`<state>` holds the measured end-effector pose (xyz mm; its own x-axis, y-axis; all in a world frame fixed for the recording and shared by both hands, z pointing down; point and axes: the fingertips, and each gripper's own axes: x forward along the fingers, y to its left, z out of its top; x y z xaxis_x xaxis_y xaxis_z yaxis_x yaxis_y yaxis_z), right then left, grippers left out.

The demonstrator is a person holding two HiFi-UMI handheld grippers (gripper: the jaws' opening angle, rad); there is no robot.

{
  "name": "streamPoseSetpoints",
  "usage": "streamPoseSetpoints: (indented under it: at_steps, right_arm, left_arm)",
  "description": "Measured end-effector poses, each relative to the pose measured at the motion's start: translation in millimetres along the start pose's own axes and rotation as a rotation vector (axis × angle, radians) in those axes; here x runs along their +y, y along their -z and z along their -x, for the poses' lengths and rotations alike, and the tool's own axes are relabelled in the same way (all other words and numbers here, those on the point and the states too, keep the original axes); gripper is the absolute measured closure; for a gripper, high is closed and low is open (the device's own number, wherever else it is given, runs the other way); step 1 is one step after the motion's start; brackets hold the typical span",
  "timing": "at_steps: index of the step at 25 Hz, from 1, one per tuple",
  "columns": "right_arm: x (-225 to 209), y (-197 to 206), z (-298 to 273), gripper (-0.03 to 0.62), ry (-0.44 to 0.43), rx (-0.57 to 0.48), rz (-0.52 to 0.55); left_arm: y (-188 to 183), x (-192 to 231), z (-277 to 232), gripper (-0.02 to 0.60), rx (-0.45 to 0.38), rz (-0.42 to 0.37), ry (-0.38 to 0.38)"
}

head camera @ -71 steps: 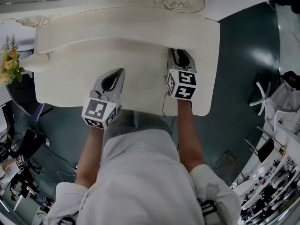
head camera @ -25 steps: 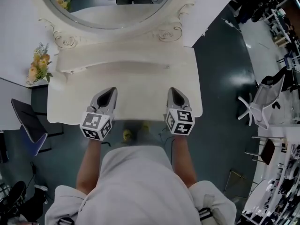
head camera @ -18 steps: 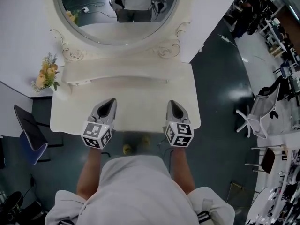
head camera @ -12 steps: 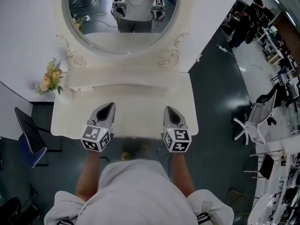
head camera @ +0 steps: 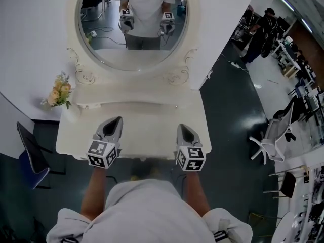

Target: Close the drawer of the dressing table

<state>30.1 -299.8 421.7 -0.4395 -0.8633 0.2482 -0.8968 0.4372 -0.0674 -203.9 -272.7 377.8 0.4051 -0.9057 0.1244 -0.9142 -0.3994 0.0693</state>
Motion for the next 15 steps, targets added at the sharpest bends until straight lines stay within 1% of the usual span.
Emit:
streamPoseSetpoints:
  at_steps: [8,15]
  right_arm:
    - [4,-5,12,0.592,0.008,-0.018,-0.003]
    - [7,-10,18,0.592,0.009,-0.037,-0.002]
  left_arm:
    - [-11,-1,11,0.583,-0.016,-0.018,-0.001]
    - [-10,1,15,0.583,-0.014,-0.026,0.01]
